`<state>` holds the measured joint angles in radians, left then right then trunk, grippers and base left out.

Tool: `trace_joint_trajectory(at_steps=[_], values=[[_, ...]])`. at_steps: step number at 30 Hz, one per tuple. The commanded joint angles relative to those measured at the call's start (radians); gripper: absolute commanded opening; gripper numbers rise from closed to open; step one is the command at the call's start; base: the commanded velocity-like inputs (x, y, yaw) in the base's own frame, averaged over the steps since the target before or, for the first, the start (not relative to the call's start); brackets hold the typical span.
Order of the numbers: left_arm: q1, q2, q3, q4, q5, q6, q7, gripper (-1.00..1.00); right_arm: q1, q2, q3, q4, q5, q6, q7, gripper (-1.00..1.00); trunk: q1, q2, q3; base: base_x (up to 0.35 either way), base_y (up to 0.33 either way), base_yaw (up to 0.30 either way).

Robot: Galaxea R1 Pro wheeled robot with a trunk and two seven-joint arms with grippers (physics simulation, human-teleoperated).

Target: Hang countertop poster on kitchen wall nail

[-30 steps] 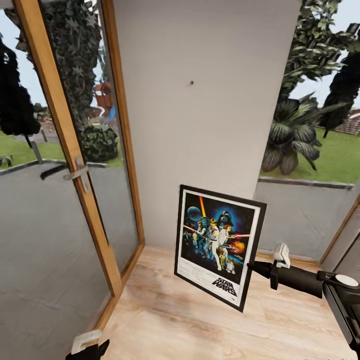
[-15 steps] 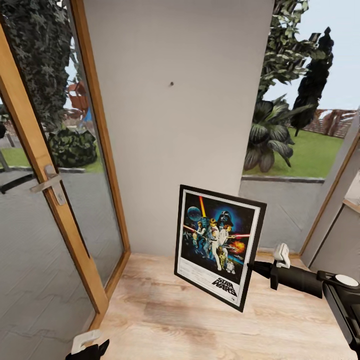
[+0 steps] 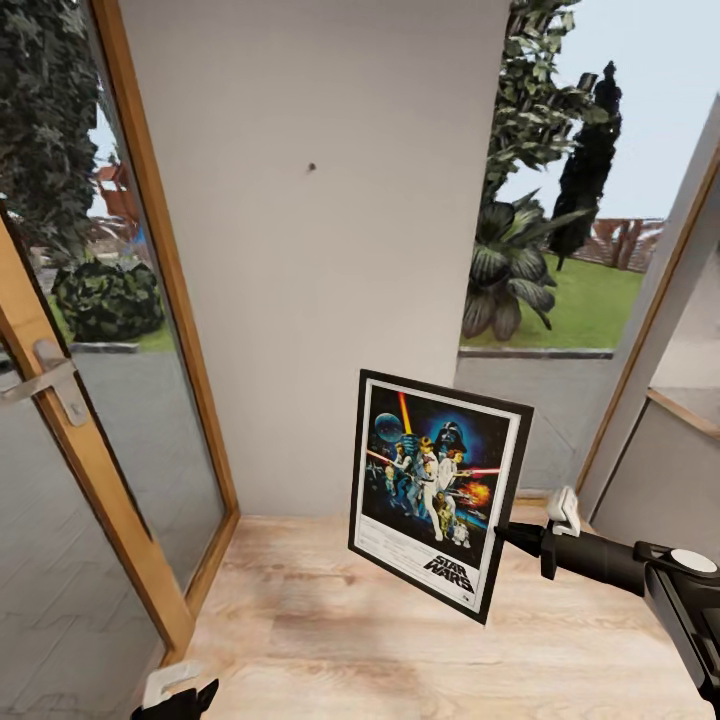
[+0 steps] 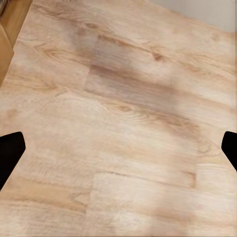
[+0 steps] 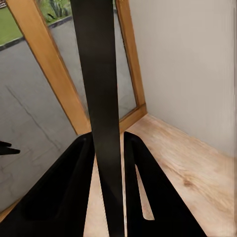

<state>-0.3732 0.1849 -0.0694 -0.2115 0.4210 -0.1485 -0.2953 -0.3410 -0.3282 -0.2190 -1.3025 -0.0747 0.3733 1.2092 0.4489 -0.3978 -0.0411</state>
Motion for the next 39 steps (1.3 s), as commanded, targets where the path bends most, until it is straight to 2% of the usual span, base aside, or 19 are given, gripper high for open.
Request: trace_joint_trajectory(at_steps=[1, 39], values=[[-0.001, 0.001, -0.007, 0.001, 0.009, -0.005, -0.002, 1.0, -0.001, 0.0, 0.0, 0.0, -0.006, 0.012, 0.004, -1.0, 0.001, -0.002, -0.002, 0.288, 0.0, -0.031], [-0.001, 0.001, -0.007, 0.001, 0.009, -0.005, -0.002, 1.0, -0.001, 0.0, 0.0, 0.0, -0.007, 0.012, 0.005, -1.0, 0.001, -0.002, -0.002, 0.333, 0.0, -0.002]])
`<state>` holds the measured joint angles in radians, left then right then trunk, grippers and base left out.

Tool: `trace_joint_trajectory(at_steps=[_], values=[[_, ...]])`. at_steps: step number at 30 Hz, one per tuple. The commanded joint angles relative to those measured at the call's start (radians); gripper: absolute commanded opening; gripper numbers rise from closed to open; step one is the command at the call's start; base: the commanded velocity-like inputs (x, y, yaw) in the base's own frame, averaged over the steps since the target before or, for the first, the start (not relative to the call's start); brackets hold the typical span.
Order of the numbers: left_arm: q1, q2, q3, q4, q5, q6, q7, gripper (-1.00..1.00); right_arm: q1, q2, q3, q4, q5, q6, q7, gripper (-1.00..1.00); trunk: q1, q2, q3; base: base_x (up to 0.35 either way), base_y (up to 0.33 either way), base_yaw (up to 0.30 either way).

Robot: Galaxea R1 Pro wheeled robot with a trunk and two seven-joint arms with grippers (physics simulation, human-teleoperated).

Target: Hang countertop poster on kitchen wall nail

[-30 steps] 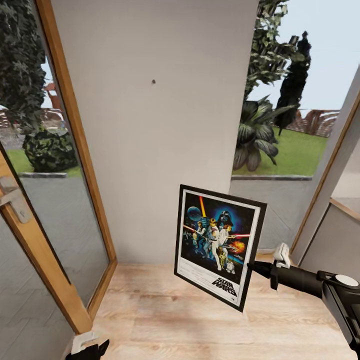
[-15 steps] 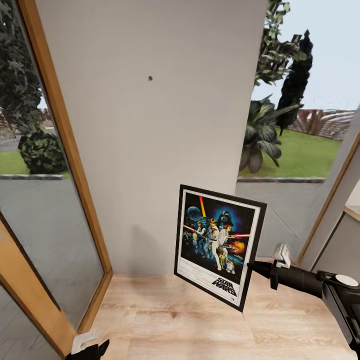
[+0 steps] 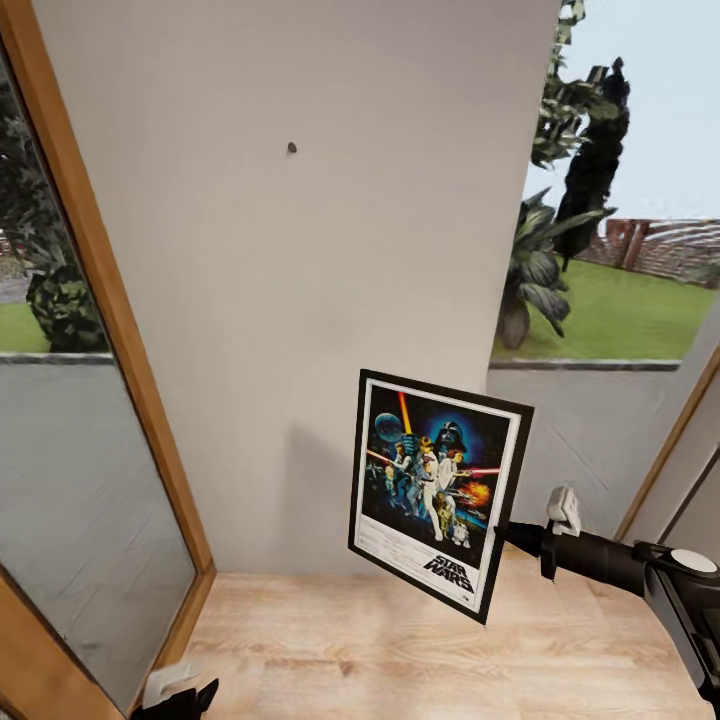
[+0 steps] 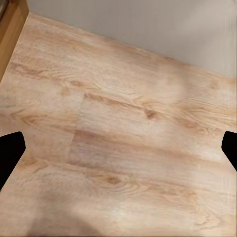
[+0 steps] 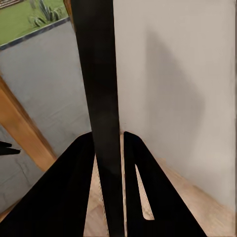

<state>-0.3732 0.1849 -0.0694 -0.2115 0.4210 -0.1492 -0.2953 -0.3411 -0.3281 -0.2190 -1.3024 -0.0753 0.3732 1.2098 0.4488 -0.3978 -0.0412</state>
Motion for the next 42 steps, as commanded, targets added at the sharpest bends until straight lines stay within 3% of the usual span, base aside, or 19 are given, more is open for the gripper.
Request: trace_joint_trajectory(at_steps=[1, 10, 11, 13, 14, 25, 29, 31, 36, 37, 38, 42], values=[[-0.001, 0.001, -0.007, 0.001, 0.008, -0.004, -0.002, 1.0, -0.001, 0.0, 0.0, 0.0, -0.006, 0.012, 0.004, -1.0, 0.001, -0.002, -0.002, 0.335, 0.0, 0.0], [-0.001, 0.001, -0.006, 0.002, 0.009, -0.004, -0.002, 1.0, -0.001, 0.0, 0.0, 0.0, -0.006, 0.01, 0.005, -1.0, 0.001, -0.002, -0.002, 0.206, 0.0, 0.0], [-0.001, 0.007, -0.005, 0.078, 0.015, -0.028, -0.006, 1.0, -0.001, 0.0, 0.0, 0.0, -0.007, 0.012, 0.006, -1.0, 0.001, -0.002, -0.002, 0.009, 0.0, 0.0], [-0.001, 0.008, -0.004, 0.109, 0.016, -0.06, -0.012, 1.0, -0.001, 0.0, 0.0, 0.0, -0.007, 0.012, 0.006, -1.0, 0.001, -0.002, -0.002, 0.006, 0.0, 0.0], [0.018, 0.007, -0.003, 0.183, 0.015, -0.161, -0.029, 1.0, -0.001, 0.0, 0.004, -0.001, -0.01, 0.014, 0.005, -1.0, 0.001, -0.002, -0.002, 0.0, 0.0, 0.0], [0.036, 0.005, -0.002, 0.189, 0.015, -0.172, -0.03, 1.0, -0.029, 0.019, 0.008, -0.003, -0.029, 0.062, 0.005, -1.0, 0.001, -0.002, -0.002, 0.0, 0.0, 0.0], [0.037, 0.005, -0.003, 0.189, 0.015, -0.173, -0.03, 1.0, -0.076, 0.04, 0.024, -0.051, -0.035, 0.139, 0.005, -1.0, 0.001, -0.002, -0.002, 0.0, 0.0, 0.0], [0.037, 0.004, -0.003, 0.189, 0.015, -0.173, -0.03, 1.0, -0.119, 0.053, 0.061, -0.093, -0.036, 0.196, 0.005, -1.0, 0.001, -0.002, -0.002, 0.0, 0.0, 0.0], [0.037, 0.004, -0.003, 0.189, 0.015, -0.173, -0.03, 1.0, -0.208, 0.064, 0.105, -0.117, -0.036, 0.285, 0.005, -1.0, 0.001, -0.002, -0.002, 0.0, 0.0, 0.0], [0.037, 0.004, -0.003, 0.189, 0.015, -0.173, -0.03, 1.0, -0.241, 0.072, 0.12, -0.121, -0.037, 0.311, 0.005, -1.0, 0.001, -0.002, -0.002, 0.0, 0.0, 0.0], [0.037, 0.004, -0.003, 0.189, 0.015, -0.173, -0.031, 1.0, -0.32, 0.088, 0.16, -0.124, -0.037, 0.358, 0.006, -1.0, 0.001, -0.002, -0.002, 0.0, 0.0, 0.0], [0.037, 0.004, -0.003, 0.189, 0.015, -0.173, -0.031, 1.0, -0.456, 0.099, 0.229, -0.125, -0.037, 0.469, 0.006, -1.0, 0.001, -0.002, -0.002, 0.0, 0.0, 0.0]])
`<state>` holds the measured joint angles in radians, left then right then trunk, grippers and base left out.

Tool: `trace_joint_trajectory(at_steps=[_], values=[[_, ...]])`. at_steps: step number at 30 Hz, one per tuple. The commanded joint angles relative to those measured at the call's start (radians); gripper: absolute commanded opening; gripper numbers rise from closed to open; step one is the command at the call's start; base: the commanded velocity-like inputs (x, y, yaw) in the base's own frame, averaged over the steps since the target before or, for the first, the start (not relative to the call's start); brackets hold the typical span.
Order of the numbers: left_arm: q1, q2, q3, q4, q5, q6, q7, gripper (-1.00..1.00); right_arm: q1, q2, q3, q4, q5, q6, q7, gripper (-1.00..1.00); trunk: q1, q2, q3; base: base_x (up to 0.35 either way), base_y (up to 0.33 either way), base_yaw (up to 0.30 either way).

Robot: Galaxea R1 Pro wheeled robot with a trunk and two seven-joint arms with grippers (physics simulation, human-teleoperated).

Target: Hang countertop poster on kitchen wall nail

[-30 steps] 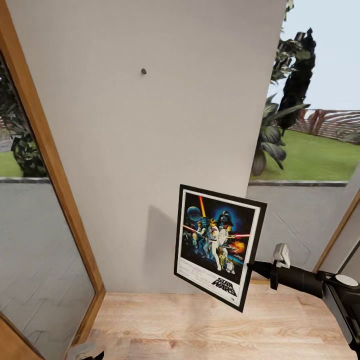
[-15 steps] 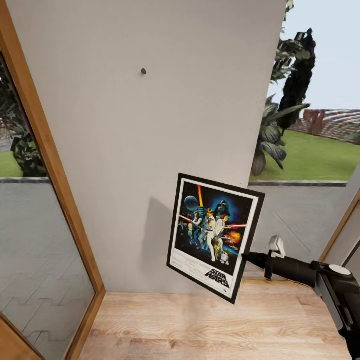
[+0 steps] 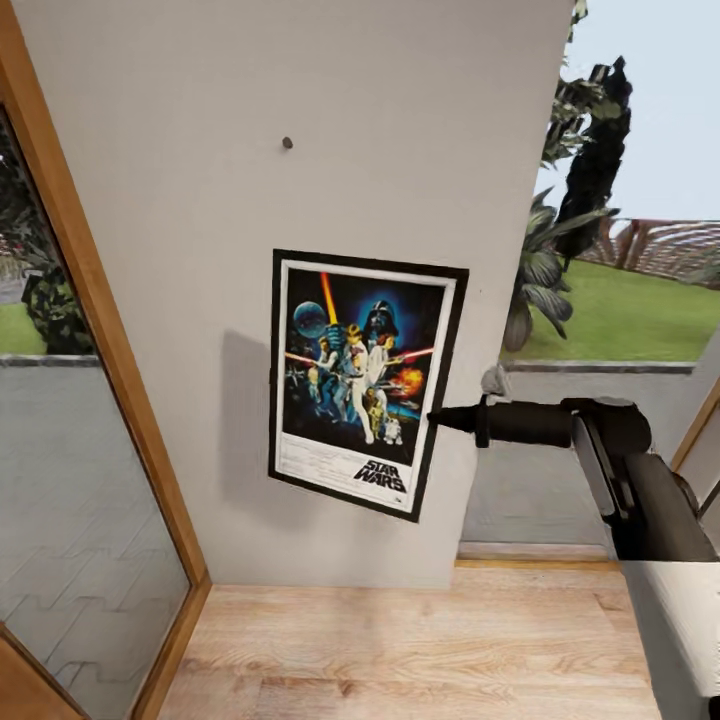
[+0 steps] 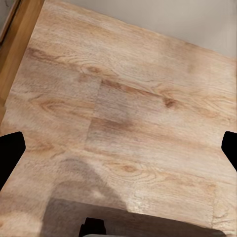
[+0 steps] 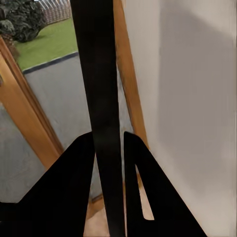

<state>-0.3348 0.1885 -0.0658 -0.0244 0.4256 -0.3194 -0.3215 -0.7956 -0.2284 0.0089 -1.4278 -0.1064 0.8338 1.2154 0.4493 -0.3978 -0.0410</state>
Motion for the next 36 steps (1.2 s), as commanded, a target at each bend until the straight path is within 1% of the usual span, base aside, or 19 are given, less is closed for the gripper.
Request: trace_joint_trajectory(at_steps=[1, 2, 3, 5, 6, 7, 10, 11, 12, 13, 14, 15, 16, 22, 36], values=[[-0.001, 0.0, -0.007, 0.001, 0.01, -0.003, -0.005, 1.0, -0.042, 0.002, 0.022, 0.002, -0.005, 0.033, 0.0, -1.0, 0.001, -0.002, -0.002, 0.0, 0.0, 0.0], [-0.001, 0.0, -0.007, 0.001, 0.01, -0.003, -0.005, 1.0, -0.102, 0.009, 0.049, 0.006, -0.004, 0.064, 0.0, -1.0, 0.001, -0.002, -0.002, 0.0, 0.0, 0.0], [-0.001, 0.0, -0.007, 0.001, 0.01, -0.003, -0.005, 1.0, -0.139, 0.016, 0.061, 0.009, -0.003, 0.086, 0.0, -1.0, 0.001, -0.002, -0.002, 0.0, 0.0, 0.0], [-0.001, 0.0, -0.007, 0.001, 0.01, -0.003, -0.005, 1.0, -0.172, 0.022, 0.069, 0.011, -0.002, 0.108, 0.0, -1.0, 0.001, -0.002, -0.002, 0.0, 0.0, 0.0], [-0.001, 0.0, -0.007, 0.001, 0.01, -0.003, -0.005, 1.0, -0.207, 0.03, 0.076, 0.014, -0.002, 0.127, 0.0, -1.0, 0.001, -0.002, -0.002, 0.0, 0.0, 0.0], [-0.001, 0.0, -0.007, 0.001, 0.01, -0.003, -0.005, 1.0, -0.225, 0.036, 0.082, 0.016, -0.001, 0.134, 0.0, -1.0, 0.001, -0.002, -0.002, 0.0, 0.0, 0.0], [-0.001, 0.0, -0.007, 0.0, 0.01, -0.003, -0.005, 1.0, -0.323, 0.063, 0.137, 0.04, 0.0, 0.154, 0.001, -1.0, 0.001, -0.002, -0.002, 0.0, 0.0, 0.0], [-0.001, 0.0, -0.007, 0.0, 0.01, -0.003, -0.005, 1.0, -0.338, 0.069, 0.148, 0.047, 0.0, 0.156, 0.001, -1.0, 0.001, -0.002, -0.002, 0.0, 0.0, 0.0], [-0.001, 0.0, -0.006, 0.0, 0.01, -0.003, -0.005, 1.0, -0.378, 0.089, 0.175, 0.071, 0.001, 0.159, 0.001, -1.0, 0.001, -0.002, -0.002, 0.0, 0.0, 0.0], [-0.001, 0.0, -0.006, 0.0, 0.01, -0.003, -0.005, 1.0, -0.391, 0.096, 0.181, 0.082, 0.001, 0.159, 0.001, -1.0, 0.001, -0.002, -0.002, 0.0, 0.0, 0.0], [-0.001, 0.0, -0.006, 0.0, 0.01, -0.003, -0.005, 1.0, -0.414, 0.108, 0.189, 0.103, 0.002, 0.16, 0.001, -1.0, 0.001, -0.002, -0.002, 0.0, 0.0, 0.0], [-0.001, 0.0, -0.006, 0.0, 0.01, -0.003, -0.005, 1.0, -0.425, 0.114, 0.192, 0.112, 0.002, 0.16, 0.001, -1.0, 0.001, -0.002, -0.002, 0.0, 0.0, 0.0], [-0.001, 0.0, -0.007, 0.0, 0.01, -0.003, -0.005, 1.0, -0.457, 0.132, 0.201, 0.144, 0.003, 0.161, 0.0, -1.0, 0.001, -0.002, -0.002, 0.0, 0.0, 0.0], [-0.001, 0.0, -0.007, 0.0, 0.01, -0.003, -0.005, 1.0, -0.468, 0.141, 0.204, 0.154, 0.003, 0.161, 0.0, -1.0, 0.001, -0.002, -0.002, 0.0, 0.0, 0.0], [-0.001, 0.0, -0.006, 0.0, 0.011, -0.004, -0.005, 1.0, -0.47, 0.142, 0.204, 0.15, -0.002, 0.16, 0.0, -1.0, 0.001, -0.002, -0.002, 0.0, 0.0, 0.0]])
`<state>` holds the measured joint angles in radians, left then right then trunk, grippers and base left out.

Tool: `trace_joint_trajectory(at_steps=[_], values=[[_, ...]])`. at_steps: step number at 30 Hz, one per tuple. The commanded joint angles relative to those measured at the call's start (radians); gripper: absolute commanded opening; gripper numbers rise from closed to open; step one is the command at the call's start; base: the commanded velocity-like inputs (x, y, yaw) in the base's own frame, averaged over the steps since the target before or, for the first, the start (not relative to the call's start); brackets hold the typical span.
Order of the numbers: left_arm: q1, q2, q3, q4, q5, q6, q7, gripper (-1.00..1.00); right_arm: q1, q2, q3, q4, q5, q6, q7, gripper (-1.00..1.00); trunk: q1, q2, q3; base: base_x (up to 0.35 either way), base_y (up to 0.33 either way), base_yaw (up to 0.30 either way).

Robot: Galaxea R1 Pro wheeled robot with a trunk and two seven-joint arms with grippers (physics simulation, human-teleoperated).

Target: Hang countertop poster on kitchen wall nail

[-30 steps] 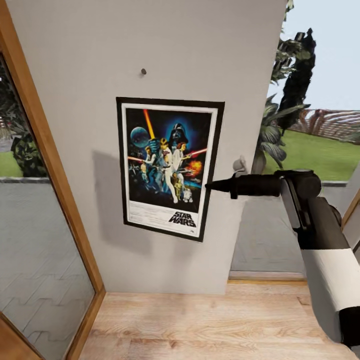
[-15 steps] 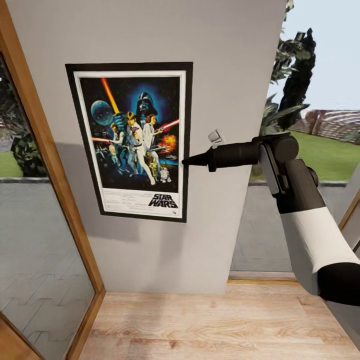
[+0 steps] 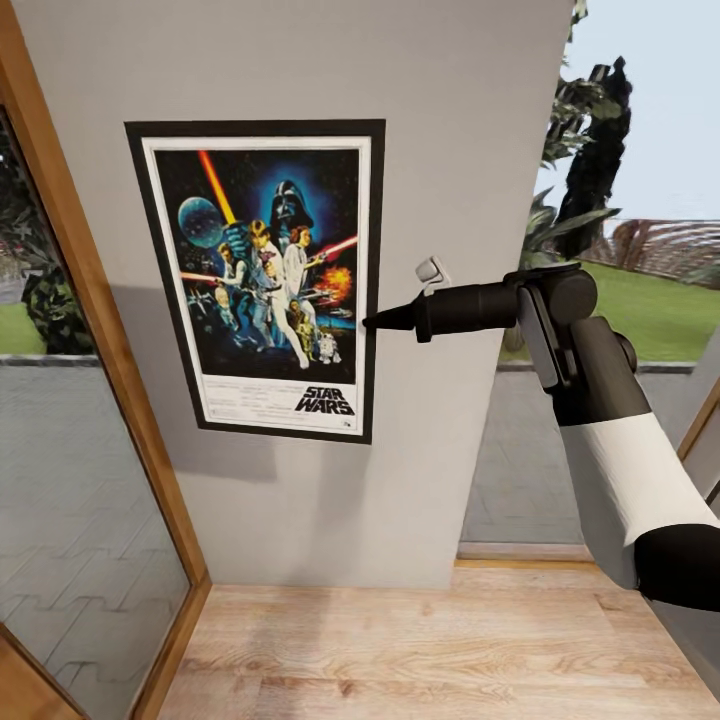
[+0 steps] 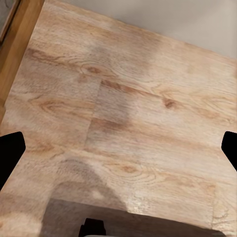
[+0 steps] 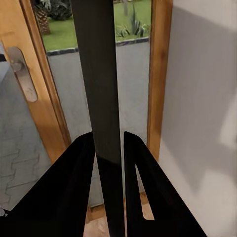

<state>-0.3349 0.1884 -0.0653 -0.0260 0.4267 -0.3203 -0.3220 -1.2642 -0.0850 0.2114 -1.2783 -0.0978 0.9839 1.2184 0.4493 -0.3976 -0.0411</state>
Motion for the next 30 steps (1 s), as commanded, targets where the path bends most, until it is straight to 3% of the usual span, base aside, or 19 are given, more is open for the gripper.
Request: trace_joint_trajectory(at_steps=[1, 15, 16, 17, 30], values=[[-0.001, 0.0, -0.007, 0.001, 0.01, -0.002, -0.005, 1.0, -0.001, -0.001, 0.002, 0.0, -0.011, 0.01, -0.003, -1.0, 0.001, -0.002, -0.002, 0.0, 0.0, 0.0], [-0.001, 0.0, -0.007, 0.001, 0.01, -0.003, -0.005, 1.0, -0.003, -0.001, 0.002, -0.003, -0.01, 0.01, -0.004, -1.0, 0.001, -0.002, -0.002, 0.0, 0.0, 0.0], [-0.001, 0.0, -0.007, 0.001, 0.01, -0.002, -0.005, 1.0, -0.014, -0.002, 0.001, -0.002, -0.009, 0.011, -0.004, -1.0, 0.001, -0.002, -0.002, 0.0, 0.0, 0.0], [-0.001, 0.001, -0.007, 0.001, 0.01, -0.002, -0.005, 1.0, -0.064, -0.011, -0.002, 0.009, -0.007, 0.013, -0.003, -1.0, 0.001, -0.002, -0.002, 0.0, 0.0, 0.0], [-0.001, 0.002, -0.007, 0.001, 0.01, -0.002, -0.005, 1.0, -0.195, -0.019, -0.005, 0.127, -0.007, 0.013, -0.001, -1.0, 0.001, -0.002, -0.002, 0.0, 0.0, 0.0]])
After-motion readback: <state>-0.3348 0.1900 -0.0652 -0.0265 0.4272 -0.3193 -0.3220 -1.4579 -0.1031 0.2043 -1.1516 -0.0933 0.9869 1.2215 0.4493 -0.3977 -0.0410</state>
